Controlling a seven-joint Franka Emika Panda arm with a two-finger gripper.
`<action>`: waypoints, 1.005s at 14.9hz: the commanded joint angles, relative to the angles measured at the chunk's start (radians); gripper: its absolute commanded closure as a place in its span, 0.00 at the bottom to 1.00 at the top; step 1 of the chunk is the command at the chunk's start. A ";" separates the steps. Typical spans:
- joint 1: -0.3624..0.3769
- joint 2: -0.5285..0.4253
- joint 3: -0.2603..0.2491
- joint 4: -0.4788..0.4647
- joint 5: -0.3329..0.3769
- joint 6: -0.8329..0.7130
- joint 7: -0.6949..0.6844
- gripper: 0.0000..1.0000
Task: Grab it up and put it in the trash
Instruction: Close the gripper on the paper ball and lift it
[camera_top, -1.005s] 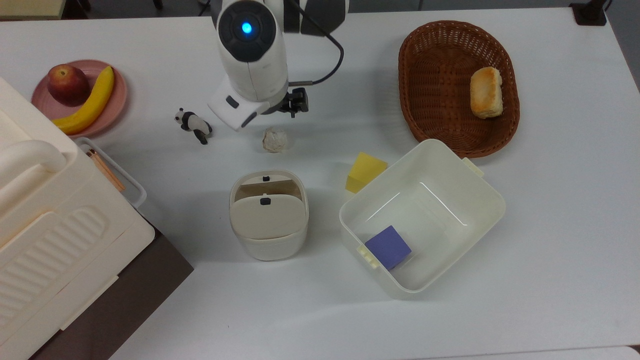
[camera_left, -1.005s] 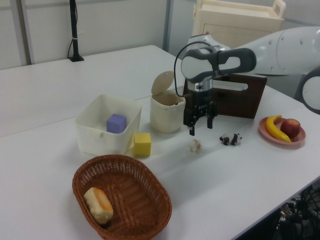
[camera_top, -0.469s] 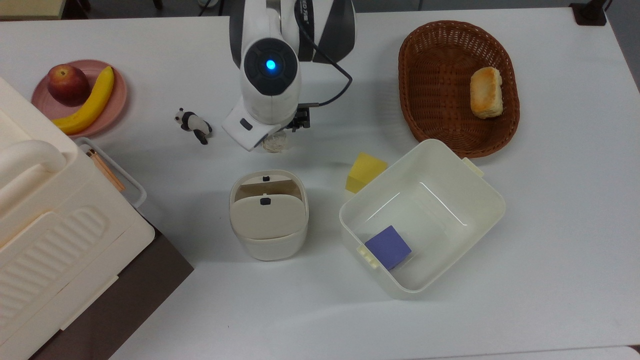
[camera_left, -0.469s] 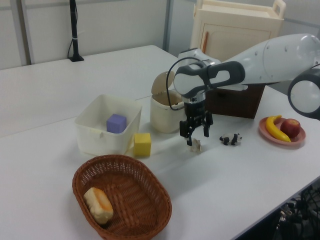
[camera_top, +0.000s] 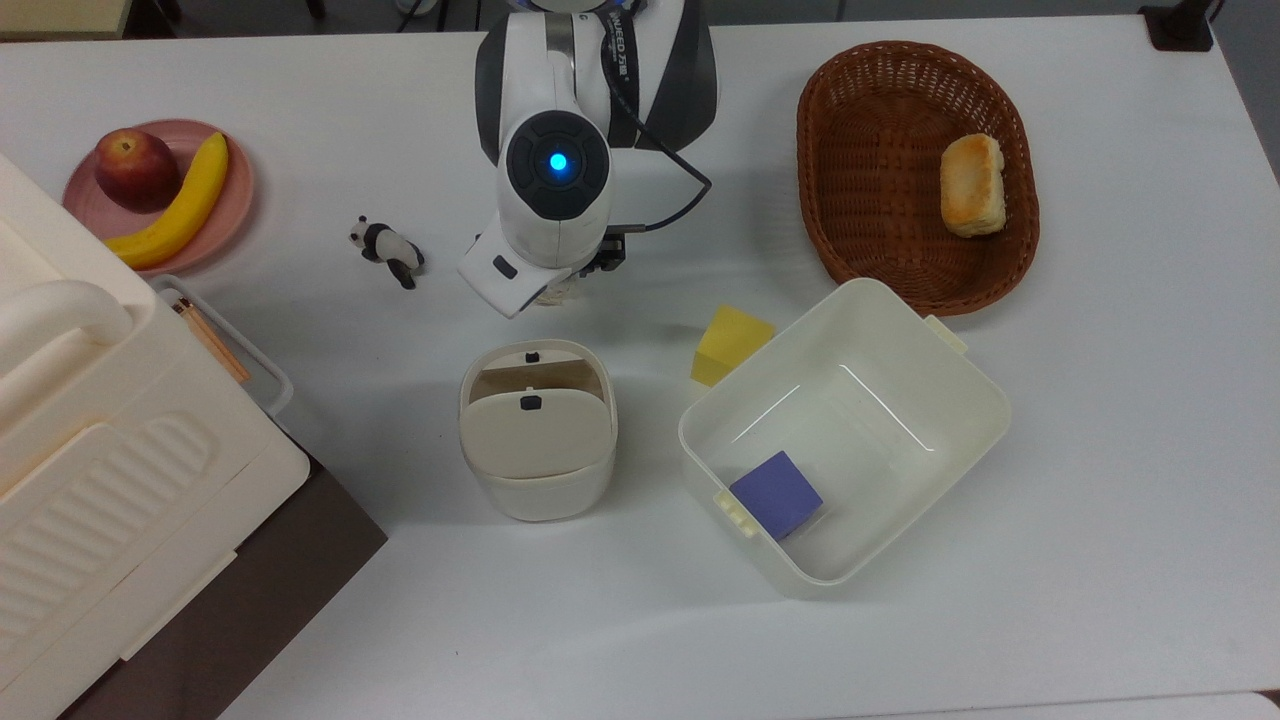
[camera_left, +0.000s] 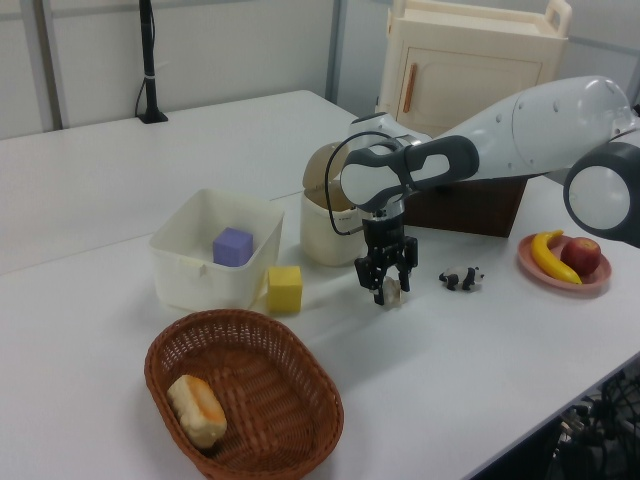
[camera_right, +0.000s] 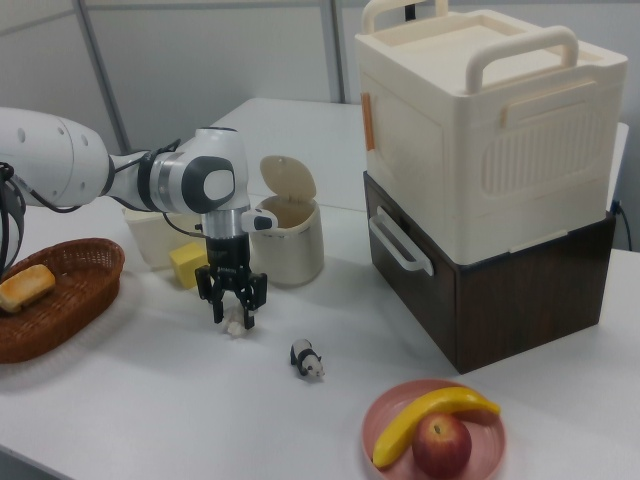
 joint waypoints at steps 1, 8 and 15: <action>0.010 -0.022 -0.005 -0.027 -0.022 0.063 0.041 0.45; 0.006 -0.109 -0.011 0.024 -0.011 0.047 0.052 0.68; -0.003 -0.115 -0.013 0.215 -0.011 0.113 0.052 0.68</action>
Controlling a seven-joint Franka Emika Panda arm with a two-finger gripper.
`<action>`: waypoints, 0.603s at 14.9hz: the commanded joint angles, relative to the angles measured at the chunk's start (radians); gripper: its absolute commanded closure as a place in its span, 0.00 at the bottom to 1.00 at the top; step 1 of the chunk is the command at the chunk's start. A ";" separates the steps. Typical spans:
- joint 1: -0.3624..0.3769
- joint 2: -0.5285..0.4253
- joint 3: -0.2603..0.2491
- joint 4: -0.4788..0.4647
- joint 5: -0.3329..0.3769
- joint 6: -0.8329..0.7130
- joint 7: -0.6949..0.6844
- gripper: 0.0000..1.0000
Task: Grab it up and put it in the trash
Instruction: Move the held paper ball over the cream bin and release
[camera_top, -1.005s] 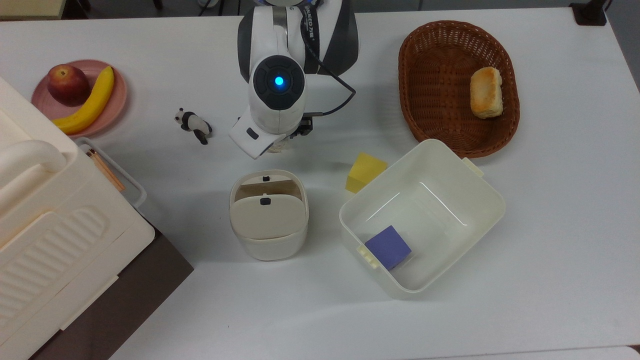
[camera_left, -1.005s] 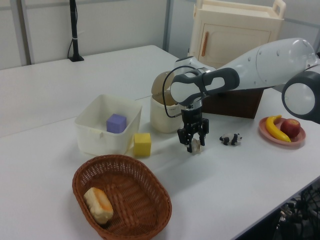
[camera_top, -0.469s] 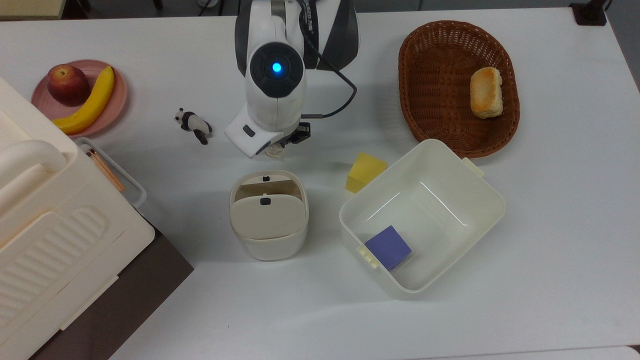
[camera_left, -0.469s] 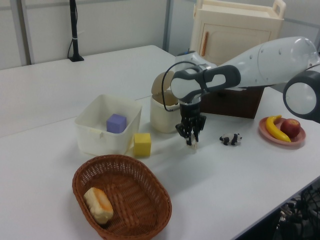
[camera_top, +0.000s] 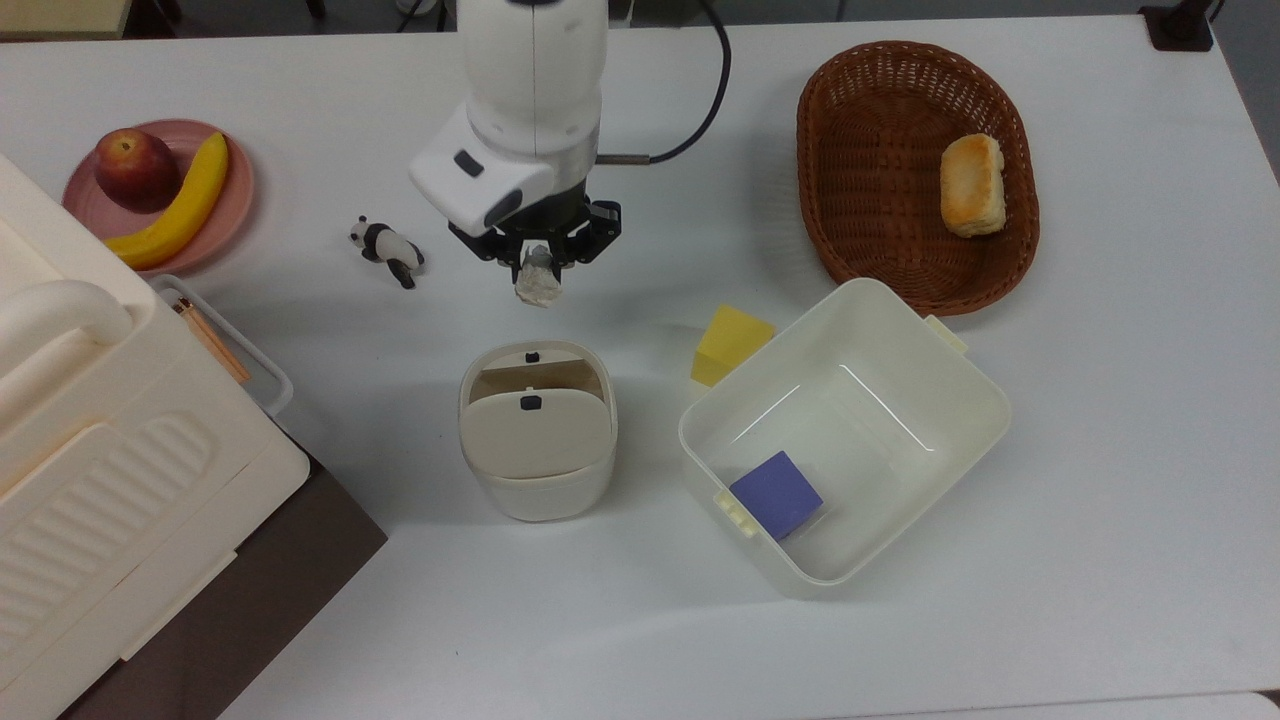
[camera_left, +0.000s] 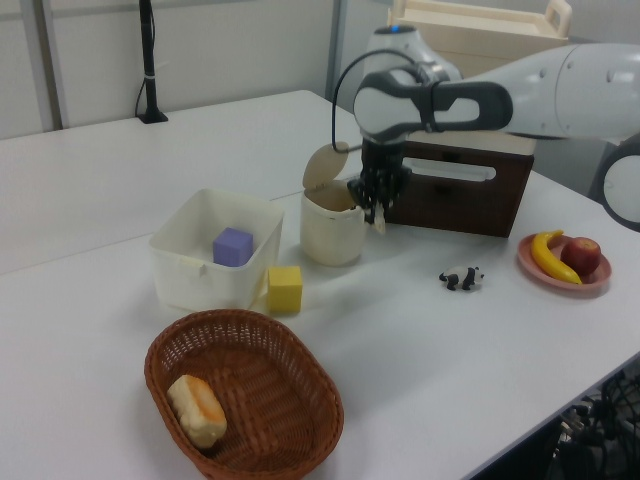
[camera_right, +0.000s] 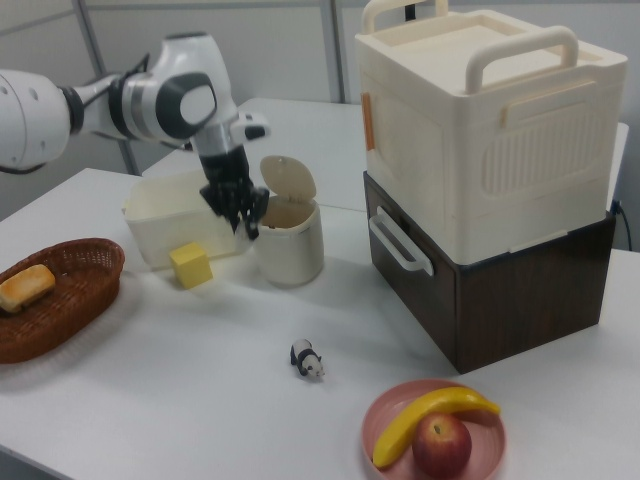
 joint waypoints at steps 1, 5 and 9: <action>0.001 0.011 -0.010 0.063 -0.017 0.099 0.025 0.68; -0.002 0.071 -0.013 0.063 -0.039 0.280 0.068 0.64; -0.002 0.100 -0.013 0.062 -0.101 0.362 0.238 0.00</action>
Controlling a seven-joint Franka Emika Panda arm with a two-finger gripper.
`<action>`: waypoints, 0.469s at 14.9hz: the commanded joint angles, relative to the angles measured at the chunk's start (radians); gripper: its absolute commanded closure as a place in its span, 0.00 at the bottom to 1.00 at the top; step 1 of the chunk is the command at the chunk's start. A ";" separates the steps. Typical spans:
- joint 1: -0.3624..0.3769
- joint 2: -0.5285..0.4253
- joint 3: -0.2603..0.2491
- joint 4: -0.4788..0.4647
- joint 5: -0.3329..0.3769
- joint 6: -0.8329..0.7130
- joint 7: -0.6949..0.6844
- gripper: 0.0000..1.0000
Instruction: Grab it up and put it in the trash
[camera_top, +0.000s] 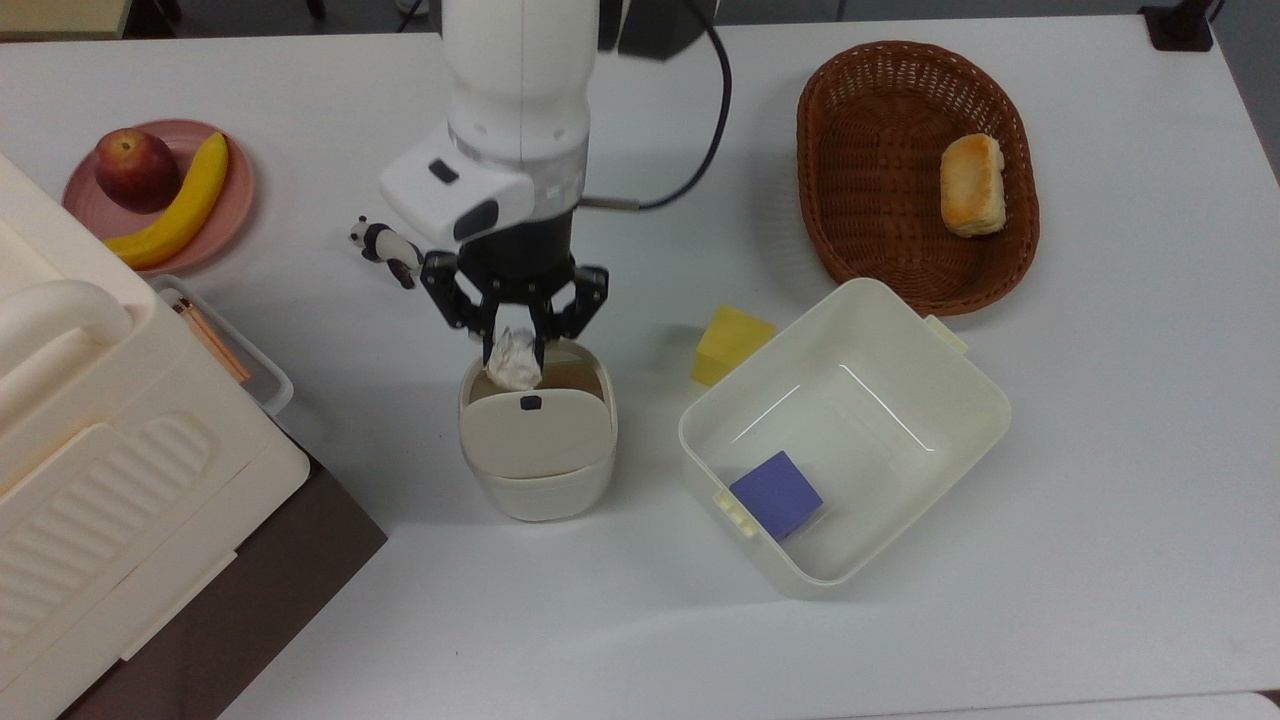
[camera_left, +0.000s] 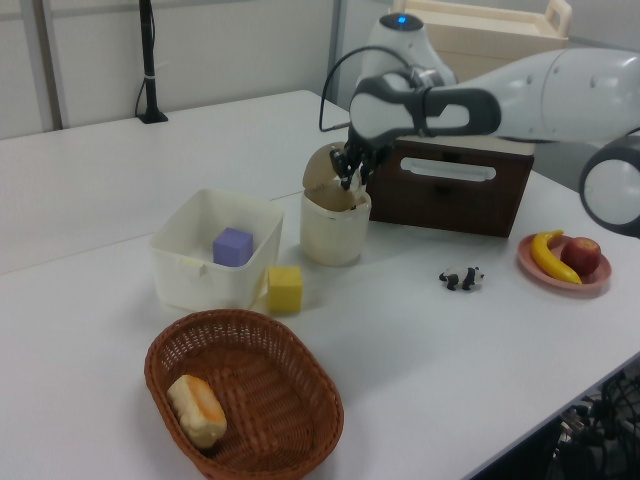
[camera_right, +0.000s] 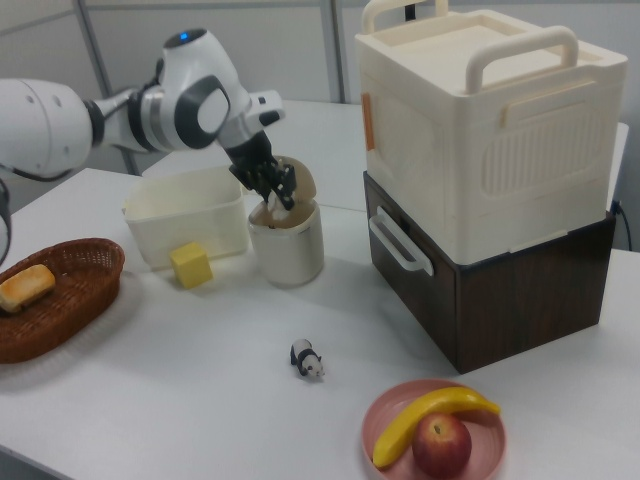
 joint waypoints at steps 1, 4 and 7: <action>0.008 0.010 -0.006 0.012 -0.052 0.044 0.132 0.00; 0.006 -0.035 -0.006 0.003 -0.051 0.010 0.131 0.00; 0.012 -0.079 -0.004 0.003 -0.046 -0.218 0.117 0.00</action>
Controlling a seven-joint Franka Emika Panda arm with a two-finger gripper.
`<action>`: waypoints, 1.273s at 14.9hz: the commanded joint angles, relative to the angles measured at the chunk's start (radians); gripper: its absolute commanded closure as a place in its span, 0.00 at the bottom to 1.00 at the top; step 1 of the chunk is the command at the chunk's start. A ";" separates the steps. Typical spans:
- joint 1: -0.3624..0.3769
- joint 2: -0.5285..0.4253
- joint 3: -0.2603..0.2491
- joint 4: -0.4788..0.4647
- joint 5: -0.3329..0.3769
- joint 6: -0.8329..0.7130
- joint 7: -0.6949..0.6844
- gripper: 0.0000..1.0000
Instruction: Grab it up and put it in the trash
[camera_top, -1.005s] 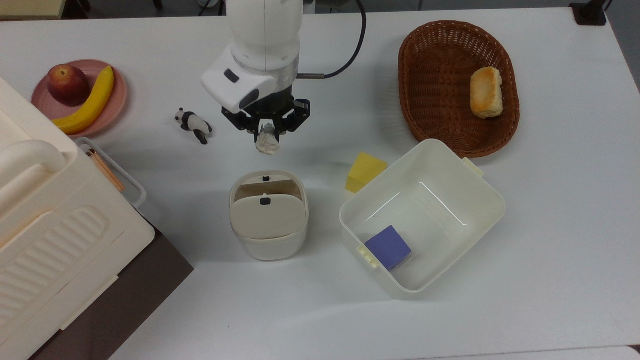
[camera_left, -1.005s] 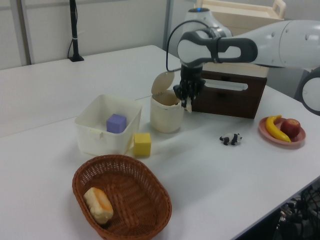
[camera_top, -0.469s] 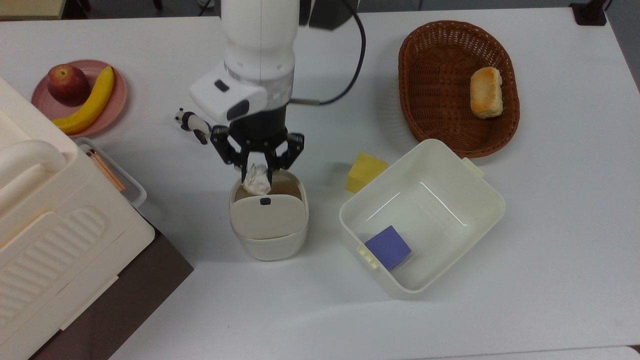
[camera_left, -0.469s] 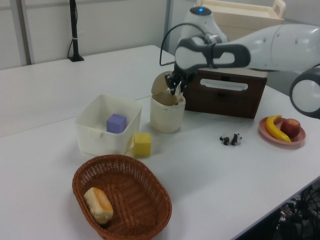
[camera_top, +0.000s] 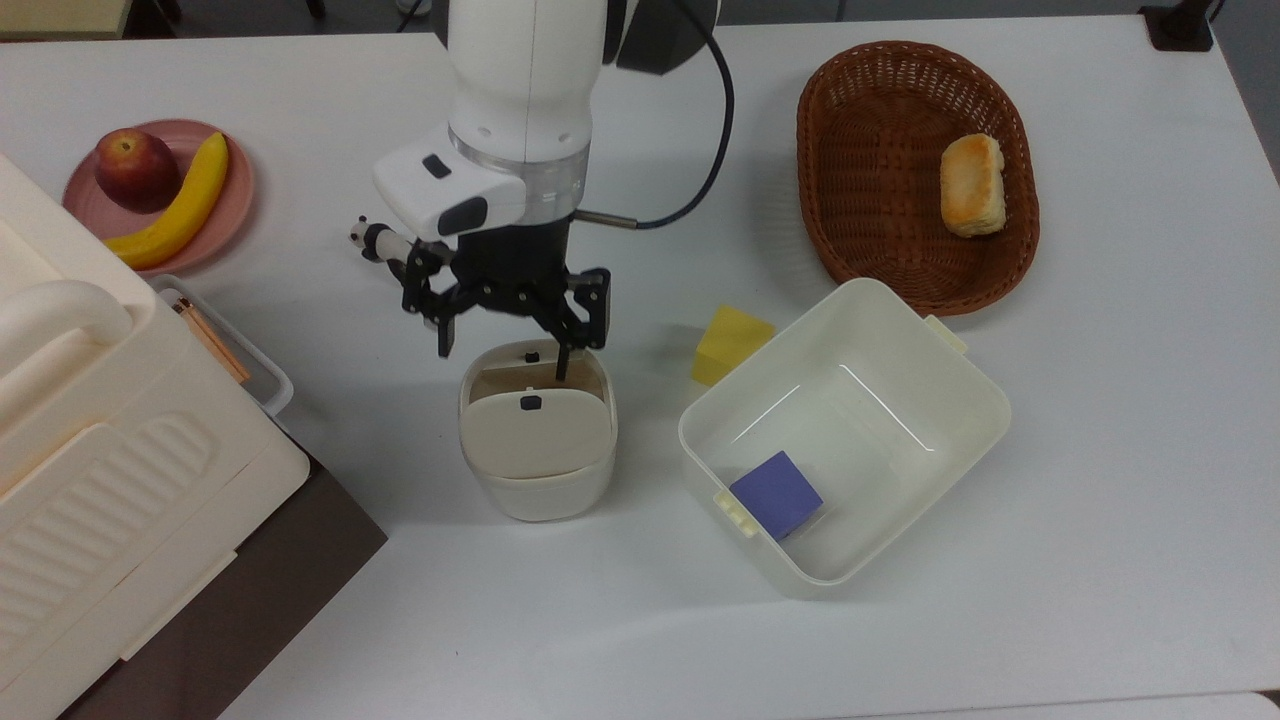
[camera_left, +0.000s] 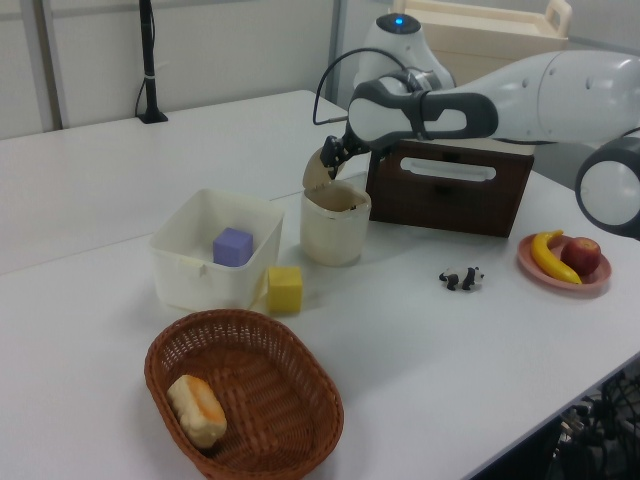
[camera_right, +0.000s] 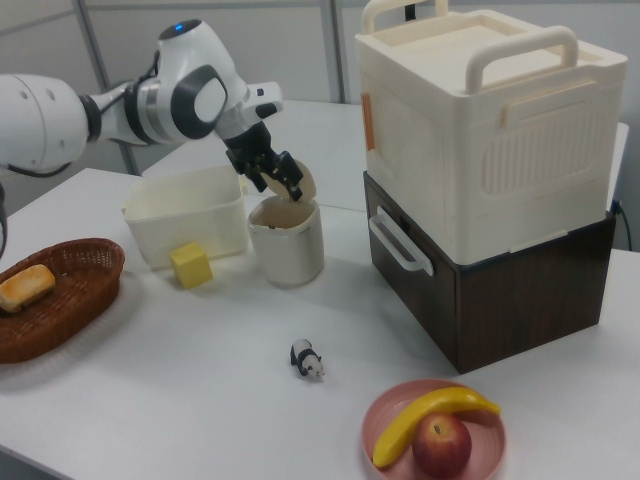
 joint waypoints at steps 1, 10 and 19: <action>0.013 -0.086 0.001 -0.019 -0.005 -0.277 -0.006 0.00; -0.033 -0.160 -0.005 -0.016 0.133 -0.539 -0.242 0.00; -0.042 -0.166 -0.005 -0.016 0.133 -0.547 -0.277 0.00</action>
